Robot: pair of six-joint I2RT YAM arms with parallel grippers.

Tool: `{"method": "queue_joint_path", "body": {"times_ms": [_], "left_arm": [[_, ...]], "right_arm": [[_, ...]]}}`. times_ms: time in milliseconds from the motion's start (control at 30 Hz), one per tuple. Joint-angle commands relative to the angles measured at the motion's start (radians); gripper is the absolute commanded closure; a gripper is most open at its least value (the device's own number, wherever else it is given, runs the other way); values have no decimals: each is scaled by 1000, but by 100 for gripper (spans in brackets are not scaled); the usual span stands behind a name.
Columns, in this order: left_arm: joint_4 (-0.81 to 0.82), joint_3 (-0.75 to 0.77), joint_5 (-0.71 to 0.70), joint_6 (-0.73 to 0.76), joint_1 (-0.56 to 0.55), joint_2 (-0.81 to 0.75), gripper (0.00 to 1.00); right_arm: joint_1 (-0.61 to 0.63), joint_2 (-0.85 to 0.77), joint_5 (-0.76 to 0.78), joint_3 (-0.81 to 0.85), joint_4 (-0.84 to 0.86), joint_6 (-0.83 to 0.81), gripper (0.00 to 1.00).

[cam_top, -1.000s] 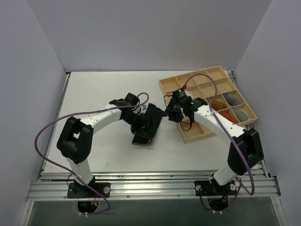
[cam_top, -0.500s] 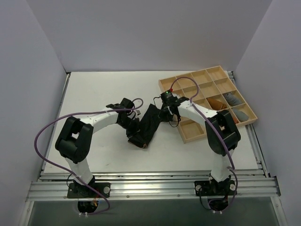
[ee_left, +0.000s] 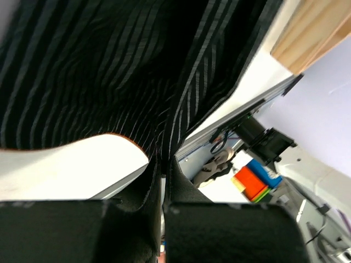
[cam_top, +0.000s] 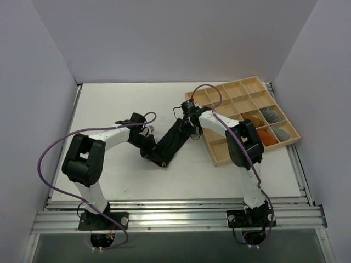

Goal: Roll the underwear
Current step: Fold the underwear

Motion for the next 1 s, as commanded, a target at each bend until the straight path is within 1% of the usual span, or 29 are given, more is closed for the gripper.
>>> {"method": "queue_joint_path", "body": {"times_ms": [0,133,233,300,333,433,533,567,733,800,867,900,967], "left_arm": [[2,-20,24,22,67,7,97],[-7,-34,10,47,134,13,94],[-21,-13,-10,59,176,25,87],[-53,16,-28,81,191,51,80],[-61,54,-47,88,193,59,74],[-99,136,-56,120,200,85,63],[-160,200,-99,148,205,90,59],[-176,238,-128,171,207,90,56],[-260,345,-215,246,210,122,52],[-275,372,-225,283,211,148,51],[-277,375,-203,321,208,163,50],[-291,375,-206,334,207,181,47],[-297,365,-217,366,205,197,45]], "right_arm": [[-7,50,57,27,-90,-65,100],[-7,70,64,47,-116,-96,100],[-6,70,64,55,-111,-111,100],[-6,74,57,66,-111,-126,100],[-6,77,55,78,-114,-133,100],[-3,85,60,101,-137,-154,100],[-4,85,64,119,-151,-169,100],[-3,85,64,129,-154,-173,100],[-1,85,64,165,-188,-197,99],[-1,91,64,185,-202,-205,99],[-3,96,64,193,-211,-215,99],[-3,96,64,193,-211,-219,98],[-6,99,64,196,-212,-226,98]]}}
